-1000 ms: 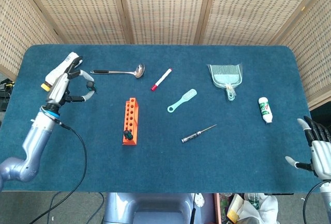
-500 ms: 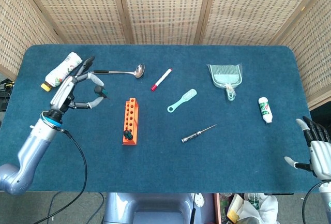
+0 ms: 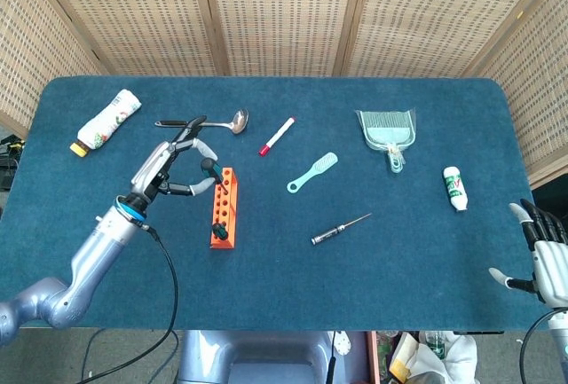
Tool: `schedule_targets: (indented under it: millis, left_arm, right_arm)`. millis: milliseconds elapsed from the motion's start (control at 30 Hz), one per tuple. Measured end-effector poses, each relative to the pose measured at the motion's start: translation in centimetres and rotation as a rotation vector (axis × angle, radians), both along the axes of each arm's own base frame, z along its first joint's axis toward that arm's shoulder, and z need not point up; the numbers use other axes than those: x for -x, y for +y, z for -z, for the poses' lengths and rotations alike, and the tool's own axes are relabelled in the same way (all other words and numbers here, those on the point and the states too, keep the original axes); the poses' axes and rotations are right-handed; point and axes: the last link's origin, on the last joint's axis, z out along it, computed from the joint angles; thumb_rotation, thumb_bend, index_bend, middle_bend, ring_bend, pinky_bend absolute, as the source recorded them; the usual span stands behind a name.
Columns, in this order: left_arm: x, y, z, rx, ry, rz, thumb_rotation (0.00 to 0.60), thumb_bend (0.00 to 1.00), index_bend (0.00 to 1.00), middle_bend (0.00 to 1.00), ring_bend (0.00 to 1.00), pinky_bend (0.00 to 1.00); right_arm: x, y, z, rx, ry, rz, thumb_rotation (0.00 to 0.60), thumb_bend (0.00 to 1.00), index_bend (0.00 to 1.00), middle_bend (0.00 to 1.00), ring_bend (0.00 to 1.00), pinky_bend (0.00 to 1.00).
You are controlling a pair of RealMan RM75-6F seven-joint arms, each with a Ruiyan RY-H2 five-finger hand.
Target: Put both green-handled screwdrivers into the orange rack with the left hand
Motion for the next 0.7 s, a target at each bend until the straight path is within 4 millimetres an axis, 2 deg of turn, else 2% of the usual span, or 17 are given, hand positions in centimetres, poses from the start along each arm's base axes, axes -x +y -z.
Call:
schedule_targets:
  millis: [367,700]
  left_arm:
    - [0.71,0.61,0.32,0.006,0.015,-0.038,0.600,0.50,0.67,0.00,0.00,0.00]
    - [0.53,0.89,0.85,0.011,0.017,-0.039,0.600,0.50,0.67,0.00,0.00,0.00]
  right_arm:
    - [-0.04,0.05,0.01,-0.001,-0.001,0.000,0.600,0.00,0.05,0.00,0.00,0.00]
    - [0.00,0.01,-0.02,-0.001,-0.002,0.002,0.600,0.00,0.05,0.00,0.00,0.00]
